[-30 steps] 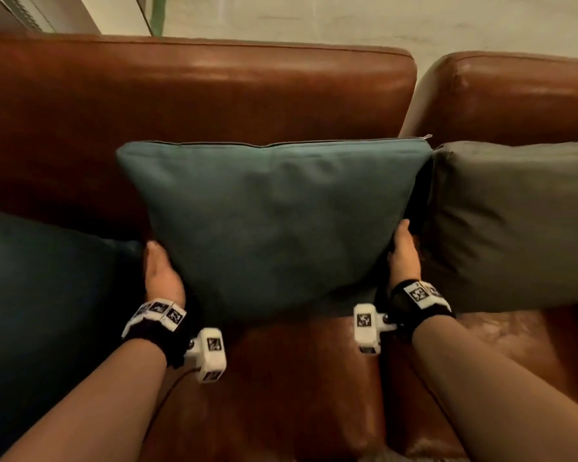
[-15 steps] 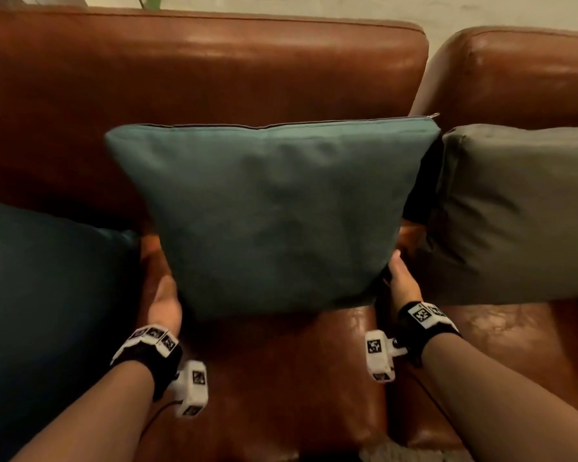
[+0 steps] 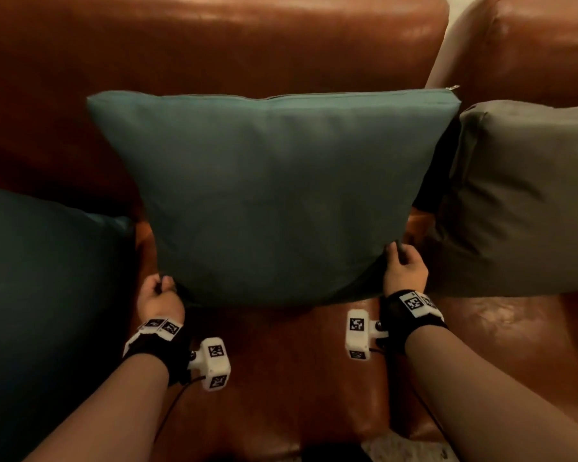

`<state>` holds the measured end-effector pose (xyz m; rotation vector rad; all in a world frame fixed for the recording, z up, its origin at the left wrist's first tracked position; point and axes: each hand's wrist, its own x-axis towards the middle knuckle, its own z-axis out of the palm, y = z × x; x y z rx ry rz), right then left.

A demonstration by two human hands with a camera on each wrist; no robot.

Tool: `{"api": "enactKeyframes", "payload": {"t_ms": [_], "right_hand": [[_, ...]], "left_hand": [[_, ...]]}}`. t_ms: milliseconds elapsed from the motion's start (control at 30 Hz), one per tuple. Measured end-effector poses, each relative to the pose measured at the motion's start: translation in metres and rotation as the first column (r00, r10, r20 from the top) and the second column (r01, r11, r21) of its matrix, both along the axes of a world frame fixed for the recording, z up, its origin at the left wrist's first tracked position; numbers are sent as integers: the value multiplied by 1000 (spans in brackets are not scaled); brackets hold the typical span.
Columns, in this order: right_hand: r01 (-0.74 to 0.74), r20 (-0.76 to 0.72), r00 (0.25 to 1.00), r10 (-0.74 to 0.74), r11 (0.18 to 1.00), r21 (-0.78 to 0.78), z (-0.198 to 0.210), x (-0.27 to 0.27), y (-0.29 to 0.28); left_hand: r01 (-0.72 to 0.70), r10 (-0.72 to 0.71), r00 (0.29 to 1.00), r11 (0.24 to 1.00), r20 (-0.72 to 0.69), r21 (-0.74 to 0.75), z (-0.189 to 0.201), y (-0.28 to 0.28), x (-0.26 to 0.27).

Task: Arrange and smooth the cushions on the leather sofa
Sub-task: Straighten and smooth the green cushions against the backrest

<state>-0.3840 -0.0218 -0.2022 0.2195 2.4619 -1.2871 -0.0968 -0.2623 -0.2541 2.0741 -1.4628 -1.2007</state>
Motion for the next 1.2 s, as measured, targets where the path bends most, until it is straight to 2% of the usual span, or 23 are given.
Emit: {"api": "enactKeyframes", "payload": {"t_ms": [67,200,267,367,433,567,667,800,867,900,933,1000,1033,1100,1133,1167,1200], "right_hand": [[20,12,1000,-20,1000,1,1,5,2],[47,281,960,-20,995,-88,-1,16,17],[34,330,944,-9,997,-71,-7,21,26],[-87,275,960,58,992,95,-19,26,35],[-89,212,976,51,981,174,-19,26,32],[16,83,996,-34,979,205,-16,25,19],[33,107,992,-61,969,244,-20,28,15],[-51,116,993,20,962,268,-13,18,18],[-98,-48,992,114,963,249,12,13,18],[-144,-198,962,190,964,225,32,13,15],[-220,-372,884,284,954,205,56,17,8],[-443,-615,624,483,866,231,106,37,-20],[-557,-651,486,583,781,283,122,48,-40],[-692,-594,213,776,549,469,133,63,-82],[-687,-524,93,846,436,581,130,65,-101],[-650,-450,-5,893,339,680,126,62,-117],[-599,-382,-68,921,268,754,120,51,-128]], "left_hand": [[8,-9,1000,1000,15,28,2,3,-2],[59,-65,997,988,38,145,8,12,5],[95,-104,994,978,37,184,10,18,12],[148,-159,985,978,63,149,12,18,13],[135,-143,987,985,67,110,14,13,7],[33,-39,994,998,102,55,13,13,4],[-16,0,987,995,158,98,6,7,3],[-21,7,989,996,149,88,21,4,2],[32,-26,995,997,92,-66,45,5,-1],[94,-82,994,972,66,-215,62,6,-5],[179,-159,984,905,82,-386,82,9,-11],[389,-333,918,657,215,-646,125,19,-32],[499,-435,853,524,288,-690,145,25,-48],[702,-619,660,308,426,-642,175,27,-88],[789,-665,552,221,503,-574,181,22,-106],[858,-673,455,156,583,-490,182,13,-121],[910,-660,365,105,657,-401,181,1,-131]]}}
